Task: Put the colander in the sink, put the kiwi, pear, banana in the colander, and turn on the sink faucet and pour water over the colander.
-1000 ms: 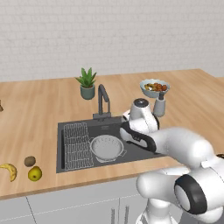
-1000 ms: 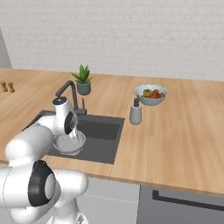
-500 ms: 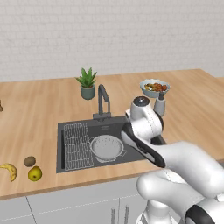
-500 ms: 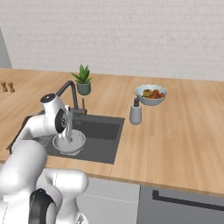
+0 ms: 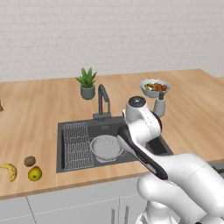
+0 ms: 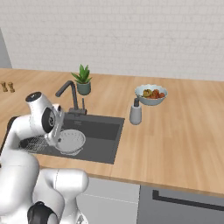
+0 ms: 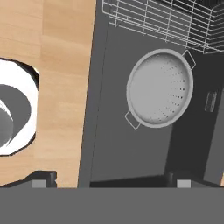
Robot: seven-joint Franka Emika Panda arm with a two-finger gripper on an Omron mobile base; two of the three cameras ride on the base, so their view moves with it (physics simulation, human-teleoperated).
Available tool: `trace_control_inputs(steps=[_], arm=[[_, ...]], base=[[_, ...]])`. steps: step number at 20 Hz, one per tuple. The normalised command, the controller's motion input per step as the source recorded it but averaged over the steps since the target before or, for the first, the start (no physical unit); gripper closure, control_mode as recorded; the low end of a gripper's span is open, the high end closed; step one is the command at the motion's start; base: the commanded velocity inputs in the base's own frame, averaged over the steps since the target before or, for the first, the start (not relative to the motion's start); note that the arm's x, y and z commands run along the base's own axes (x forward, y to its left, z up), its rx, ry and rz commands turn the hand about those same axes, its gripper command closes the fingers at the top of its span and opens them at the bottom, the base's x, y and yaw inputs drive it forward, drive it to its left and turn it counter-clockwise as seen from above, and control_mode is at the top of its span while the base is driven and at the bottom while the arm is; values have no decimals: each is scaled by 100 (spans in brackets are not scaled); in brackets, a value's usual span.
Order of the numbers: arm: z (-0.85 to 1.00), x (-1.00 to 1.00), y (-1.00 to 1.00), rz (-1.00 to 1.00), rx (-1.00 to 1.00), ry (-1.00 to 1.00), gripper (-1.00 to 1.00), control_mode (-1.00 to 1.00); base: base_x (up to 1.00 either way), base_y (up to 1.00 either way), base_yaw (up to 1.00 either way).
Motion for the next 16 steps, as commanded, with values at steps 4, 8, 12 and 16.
trace_control_inputs(steps=[4, 8, 12, 16], arm=[[17, -18, 47, -10, 19, 0, -100, -100], [10, -41, 40, -25, 17, 0, -100, -100], [3, -33, 51, -47, 9, 4, -100, -100], [0, -11, 69, -52, 0, 0, -100, -100]], base=[[0, 0, 0], [0, 0, 0], [0, 0, 0], [0, 0, 0]])
